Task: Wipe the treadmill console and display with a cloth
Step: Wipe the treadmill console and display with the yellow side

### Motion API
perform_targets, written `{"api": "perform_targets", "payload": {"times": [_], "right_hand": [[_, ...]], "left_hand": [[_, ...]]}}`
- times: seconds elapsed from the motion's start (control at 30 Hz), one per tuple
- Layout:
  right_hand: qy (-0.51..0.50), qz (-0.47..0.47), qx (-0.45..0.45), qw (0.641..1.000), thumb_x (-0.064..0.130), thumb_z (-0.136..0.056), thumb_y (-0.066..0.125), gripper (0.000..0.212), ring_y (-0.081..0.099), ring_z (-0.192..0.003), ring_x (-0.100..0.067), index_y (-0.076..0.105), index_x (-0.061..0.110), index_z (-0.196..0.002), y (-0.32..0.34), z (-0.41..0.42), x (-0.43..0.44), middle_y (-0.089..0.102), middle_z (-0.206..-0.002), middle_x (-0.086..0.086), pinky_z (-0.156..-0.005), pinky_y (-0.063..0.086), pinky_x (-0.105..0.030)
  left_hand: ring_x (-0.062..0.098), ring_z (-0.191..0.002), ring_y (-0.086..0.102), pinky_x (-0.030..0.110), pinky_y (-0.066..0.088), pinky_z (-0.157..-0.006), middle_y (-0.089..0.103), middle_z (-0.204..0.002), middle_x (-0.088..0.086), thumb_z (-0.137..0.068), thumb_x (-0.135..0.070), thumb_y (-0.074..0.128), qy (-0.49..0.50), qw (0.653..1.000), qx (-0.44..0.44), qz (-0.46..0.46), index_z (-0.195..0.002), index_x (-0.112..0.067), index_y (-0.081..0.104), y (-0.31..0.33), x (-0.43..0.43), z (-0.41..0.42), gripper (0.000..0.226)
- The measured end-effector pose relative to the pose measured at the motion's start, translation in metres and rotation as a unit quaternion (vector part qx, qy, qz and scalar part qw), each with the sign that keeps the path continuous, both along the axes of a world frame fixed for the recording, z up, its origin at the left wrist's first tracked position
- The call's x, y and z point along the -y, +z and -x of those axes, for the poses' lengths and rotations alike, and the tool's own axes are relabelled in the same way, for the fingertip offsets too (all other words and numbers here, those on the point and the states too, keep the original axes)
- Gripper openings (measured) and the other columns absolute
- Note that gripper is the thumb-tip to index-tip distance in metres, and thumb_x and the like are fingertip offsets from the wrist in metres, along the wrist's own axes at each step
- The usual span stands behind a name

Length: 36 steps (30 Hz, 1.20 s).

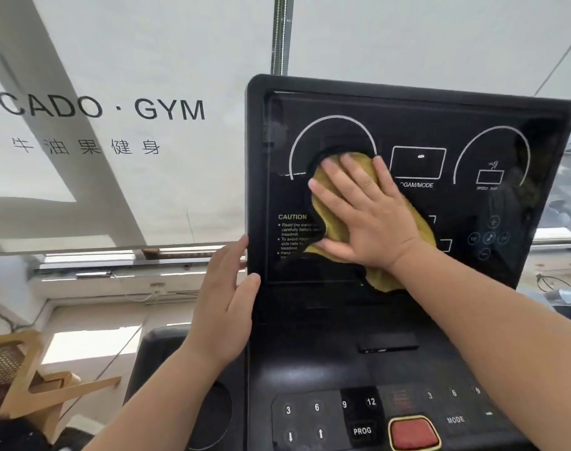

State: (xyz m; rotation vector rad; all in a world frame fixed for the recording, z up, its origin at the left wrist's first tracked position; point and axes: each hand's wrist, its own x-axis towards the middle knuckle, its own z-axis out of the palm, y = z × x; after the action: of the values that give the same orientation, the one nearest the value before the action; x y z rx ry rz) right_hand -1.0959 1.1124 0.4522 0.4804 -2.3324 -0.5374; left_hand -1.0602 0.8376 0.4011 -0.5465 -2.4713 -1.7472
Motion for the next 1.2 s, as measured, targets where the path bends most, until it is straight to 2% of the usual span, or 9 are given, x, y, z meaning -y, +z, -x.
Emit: {"api": "perform_targets", "payload": {"times": [0.23,0.37,0.53,0.73,0.87,0.93,1.03,1.1,1.2], "right_hand": [[-0.054,0.065,0.018,0.996,0.099,-0.076,0.034,0.121,0.009,-0.159,-0.037,0.016,0.019,-0.165,0.076,0.045,0.039,0.012,-0.172,-0.014,-0.125,0.006,-0.066],[-0.045,0.08,0.041,0.995,0.094,-0.08,0.037,0.115,0.007,-0.159,-0.036,0.016,0.018,-0.165,0.037,0.031,0.076,0.011,-0.172,-0.014,-0.125,0.003,-0.065],[-0.054,0.156,0.107,0.98,0.076,-0.093,0.042,0.093,0.002,-0.16,-0.031,0.015,0.023,-0.165,-0.057,-0.03,0.104,0.006,-0.173,-0.009,-0.126,-0.001,-0.063],[-0.05,0.193,0.117,0.973,0.057,-0.09,0.06,0.083,0.027,-0.153,-0.031,0.039,0.014,-0.158,-0.076,-0.071,0.1,0.029,-0.166,-0.013,-0.123,0.028,-0.051],[0.015,0.199,0.062,0.978,0.016,-0.092,0.07,0.053,0.056,-0.117,-0.034,0.058,0.006,-0.142,-0.066,-0.066,0.078,0.06,-0.127,-0.014,-0.099,0.052,-0.045],[0.012,0.19,0.057,0.98,0.003,-0.091,0.066,0.052,0.057,-0.096,-0.031,0.058,0.007,-0.142,-0.062,-0.061,0.071,0.061,-0.104,-0.01,-0.085,0.054,-0.04],[0.019,0.199,0.06,0.978,-0.002,-0.083,0.068,0.027,0.054,-0.079,-0.031,0.072,0.007,-0.107,-0.058,-0.059,0.07,0.059,-0.084,-0.009,-0.071,0.054,-0.041],[0.032,0.238,0.053,0.969,0.001,-0.079,0.07,0.007,0.055,-0.075,-0.031,0.07,0.007,-0.082,-0.054,-0.065,0.074,0.058,-0.078,-0.008,-0.068,0.05,-0.04],[0.05,0.288,0.086,0.952,0.01,-0.08,0.072,0.004,0.052,-0.078,-0.028,0.07,0.008,-0.082,-0.045,-0.081,0.075,0.055,-0.081,-0.006,-0.071,0.039,-0.03]], "left_hand": [[0.004,-0.122,0.055,0.051,0.048,-0.103,0.054,-0.127,-0.031,-0.085,-0.043,0.039,0.019,0.995,0.056,-0.086,-0.134,-0.048,0.053,0.001,0.0,-0.001,0.052],[0.003,-0.118,0.055,0.049,0.05,-0.101,0.056,-0.131,-0.019,-0.087,-0.039,0.043,0.092,0.985,0.086,-0.121,-0.135,-0.04,0.053,-0.005,0.0,-0.004,0.048],[0.003,-0.108,0.058,0.022,0.048,-0.085,0.054,-0.127,-0.015,-0.09,-0.031,0.066,0.13,0.988,0.072,-0.034,-0.144,-0.032,0.043,-0.012,-0.002,-0.004,0.059],[0.005,-0.081,0.053,0.012,0.038,-0.073,0.059,-0.093,-0.008,-0.076,-0.017,0.081,0.148,0.981,-0.032,0.123,-0.105,-0.025,0.065,-0.029,-0.006,-0.007,0.035],[0.017,-0.073,0.053,0.03,0.044,-0.068,0.059,-0.078,-0.004,-0.076,-0.025,0.084,0.165,0.975,-0.071,0.129,-0.093,-0.018,0.064,-0.041,-0.005,-0.018,0.028],[0.015,-0.076,0.05,0.024,0.043,-0.072,0.059,-0.089,-0.002,-0.073,-0.028,0.086,0.136,0.976,-0.114,0.129,-0.103,-0.012,0.064,-0.047,-0.006,-0.029,0.04],[0.012,-0.086,0.05,0.022,0.045,-0.079,0.057,-0.104,0.0,-0.068,-0.031,0.089,0.066,0.974,-0.126,0.174,-0.115,-0.01,0.064,-0.061,-0.007,-0.041,0.057],[0.017,-0.086,0.056,0.031,0.052,-0.077,0.06,-0.102,0.001,-0.072,-0.028,0.087,0.057,0.972,-0.113,0.199,-0.112,-0.011,0.068,-0.068,-0.008,-0.042,0.047],[0.017,-0.076,0.056,0.034,0.052,-0.069,0.061,-0.086,-0.002,-0.082,-0.02,0.079,0.063,0.969,-0.122,0.207,-0.099,-0.012,0.073,-0.067,-0.007,-0.042,0.02]]}}
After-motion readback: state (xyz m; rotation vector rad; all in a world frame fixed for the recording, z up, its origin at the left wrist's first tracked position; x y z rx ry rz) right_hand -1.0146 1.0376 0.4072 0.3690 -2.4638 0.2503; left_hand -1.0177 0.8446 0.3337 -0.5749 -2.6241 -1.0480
